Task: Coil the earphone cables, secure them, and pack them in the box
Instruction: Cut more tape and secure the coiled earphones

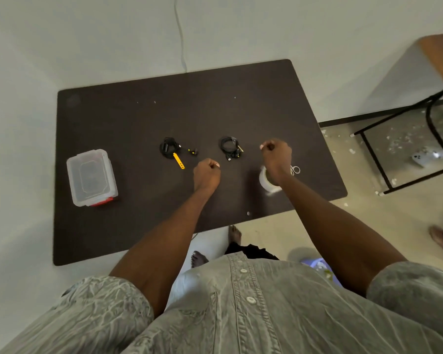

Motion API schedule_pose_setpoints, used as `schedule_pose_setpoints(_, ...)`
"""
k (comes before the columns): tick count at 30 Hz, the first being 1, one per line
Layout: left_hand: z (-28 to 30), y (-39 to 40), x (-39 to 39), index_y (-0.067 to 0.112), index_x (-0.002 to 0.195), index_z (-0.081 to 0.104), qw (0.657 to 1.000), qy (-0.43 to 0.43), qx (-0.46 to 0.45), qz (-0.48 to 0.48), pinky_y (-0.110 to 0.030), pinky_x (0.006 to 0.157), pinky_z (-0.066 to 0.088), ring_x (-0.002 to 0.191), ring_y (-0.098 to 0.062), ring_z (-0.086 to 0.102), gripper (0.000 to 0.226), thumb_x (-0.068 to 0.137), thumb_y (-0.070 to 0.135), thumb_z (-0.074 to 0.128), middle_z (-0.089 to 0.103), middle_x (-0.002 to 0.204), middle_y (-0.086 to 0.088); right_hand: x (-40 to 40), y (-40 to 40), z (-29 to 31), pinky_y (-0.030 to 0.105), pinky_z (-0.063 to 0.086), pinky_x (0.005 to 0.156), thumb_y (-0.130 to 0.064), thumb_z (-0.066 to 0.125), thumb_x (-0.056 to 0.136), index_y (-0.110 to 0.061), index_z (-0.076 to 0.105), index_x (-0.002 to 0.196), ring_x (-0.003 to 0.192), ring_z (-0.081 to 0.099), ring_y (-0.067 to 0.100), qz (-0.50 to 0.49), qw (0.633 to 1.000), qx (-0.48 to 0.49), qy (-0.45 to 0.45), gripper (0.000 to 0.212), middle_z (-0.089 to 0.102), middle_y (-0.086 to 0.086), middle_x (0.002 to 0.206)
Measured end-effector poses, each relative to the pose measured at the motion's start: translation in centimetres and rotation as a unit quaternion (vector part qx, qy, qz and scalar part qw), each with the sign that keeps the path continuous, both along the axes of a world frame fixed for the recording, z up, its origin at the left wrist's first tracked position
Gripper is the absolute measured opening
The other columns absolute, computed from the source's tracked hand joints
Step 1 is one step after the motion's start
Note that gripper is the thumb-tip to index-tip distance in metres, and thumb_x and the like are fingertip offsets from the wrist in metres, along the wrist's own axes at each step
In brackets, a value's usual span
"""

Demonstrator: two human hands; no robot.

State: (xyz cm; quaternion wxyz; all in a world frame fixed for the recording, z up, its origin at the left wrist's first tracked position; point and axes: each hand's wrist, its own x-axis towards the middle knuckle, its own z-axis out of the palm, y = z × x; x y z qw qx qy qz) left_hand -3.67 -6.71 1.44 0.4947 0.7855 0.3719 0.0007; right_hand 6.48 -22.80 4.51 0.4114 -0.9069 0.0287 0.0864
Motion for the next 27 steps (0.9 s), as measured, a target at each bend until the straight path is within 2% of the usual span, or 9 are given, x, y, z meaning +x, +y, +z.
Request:
schedule_pose_setpoints(2,-0.2,-1.5,-0.8,0.013,0.087,0.072,1.0,0.002,-0.021,-0.005,-0.034,0.081,0.054,0.093,-0.027,0.067,0.018,0.083,0.012,0.054,0.073,0.092,-0.009,-1.0,-2.6,0.3,0.012,0.039,0.062,-0.017,0.06,0.093,-0.009,0.07,0.094,0.084,0.062,0.015,-0.024,1.0,-0.01,-0.013,0.013,0.069,0.003,0.094)
schedule_pose_setpoints(6,-1.5,-3.6,-1.7,0.023,0.07,0.064,0.998,0.013,-0.063,-0.004,-0.044,0.076,0.058,0.086,-0.028,0.069,0.014,0.075,0.021,0.051,0.073,0.084,-0.006,-1.8,-6.5,-0.4,0.02,0.04,0.064,-0.034,0.061,0.094,-0.01,0.063,0.101,0.088,0.061,0.016,-0.08,0.996,-0.03,0.002,0.025,0.065,0.003,0.097)
schedule_pose_setpoints(8,-1.1,-4.4,-1.8,0.024,0.067,0.062,0.997,0.017,-0.075,0.003,-0.039,0.072,0.059,0.082,-0.028,0.069,0.016,0.075,0.019,0.049,0.072,0.082,-0.005,-1.8,-7.5,-0.6,0.025,0.041,0.069,-0.04,0.06,0.094,-0.008,0.061,0.111,0.09,0.061,0.018,-0.091,0.994,-0.054,0.029,0.035,0.065,0.005,0.105)
schedule_pose_setpoints(12,0.0,-7.0,-0.9,0.016,0.077,0.064,0.991,0.02,-0.121,0.053,-0.022,0.048,0.049,0.061,-0.014,0.06,0.022,0.086,0.005,0.047,0.066,0.076,-0.006,-1.4,-9.4,-1.8,0.028,0.045,0.072,-0.051,0.06,0.09,-0.008,0.054,0.127,0.101,0.063,0.024,-0.071,0.985,-0.075,0.137,0.057,0.064,0.007,0.117)
schedule_pose_setpoints(16,0.4,-9.0,0.7,0.008,0.085,0.064,0.974,0.019,-0.197,0.11,-0.023,0.056,0.055,0.065,-0.015,0.062,0.016,0.093,0.005,0.049,0.065,0.079,-0.01,-0.9,-9.7,-3.0,0.025,0.05,0.052,-0.058,0.061,0.083,-0.009,0.056,0.117,0.067,0.066,0.017,-0.045,0.974,-0.045,0.217,0.06,0.07,0.009,0.098)
schedule_pose_setpoints(18,0.5,-9.9,1.4,0.005,0.089,0.064,0.963,0.017,-0.232,0.133,-0.025,0.059,0.057,0.066,-0.017,0.064,0.013,0.093,0.005,0.052,0.064,0.079,-0.011,-0.4,-9.6,-3.4,0.021,0.046,0.043,-0.054,0.065,0.081,-0.009,0.052,0.114,0.055,0.063,0.017,-0.04,0.966,-0.018,0.256,0.057,0.07,0.013,0.095)
schedule_pose_setpoints(20,0.4,-10.8,1.8,0.002,0.097,0.065,0.955,0.015,-0.253,0.156,-0.026,0.061,0.058,0.069,-0.02,0.066,0.011,0.094,0.008,0.056,0.066,0.081,-0.012,-0.1,-9.6,-3.7,0.024,0.05,0.044,-0.042,0.068,0.084,-0.008,0.048,0.109,0.05,0.062,0.019,-0.026,0.959,-0.004,0.282,0.046,0.069,0.016,0.095)
schedule_pose_setpoints(24,0.6,-12.2,1.9,0.0,0.102,0.064,0.946,0.013,-0.264,0.189,-0.023,0.06,0.057,0.072,-0.019,0.066,0.014,0.095,0.01,0.057,0.066,0.083,-0.012,-0.2,-10.1,-4.0,0.04,0.061,0.075,-0.013,0.053,0.093,-0.005,0.046,0.099,0.054,0.063,0.022,0.002,0.961,0.007,0.275,0.013,0.065,0.013,0.078)
schedule_pose_setpoints(27,0.9,-12.6,2.1,-0.001,0.093,0.063,0.93,0.007,-0.288,0.228,-0.025,0.058,0.055,0.07,-0.02,0.064,0.013,0.096,0.009,0.055,0.063,0.08,-0.013,-0.5,-10.6,-4.1,0.042,0.06,0.079,-0.008,0.051,0.091,-0.005,0.047,0.094,0.071,0.07,0.029,0.034,0.974,-0.002,0.223,0.006,0.064,0.01,0.079)
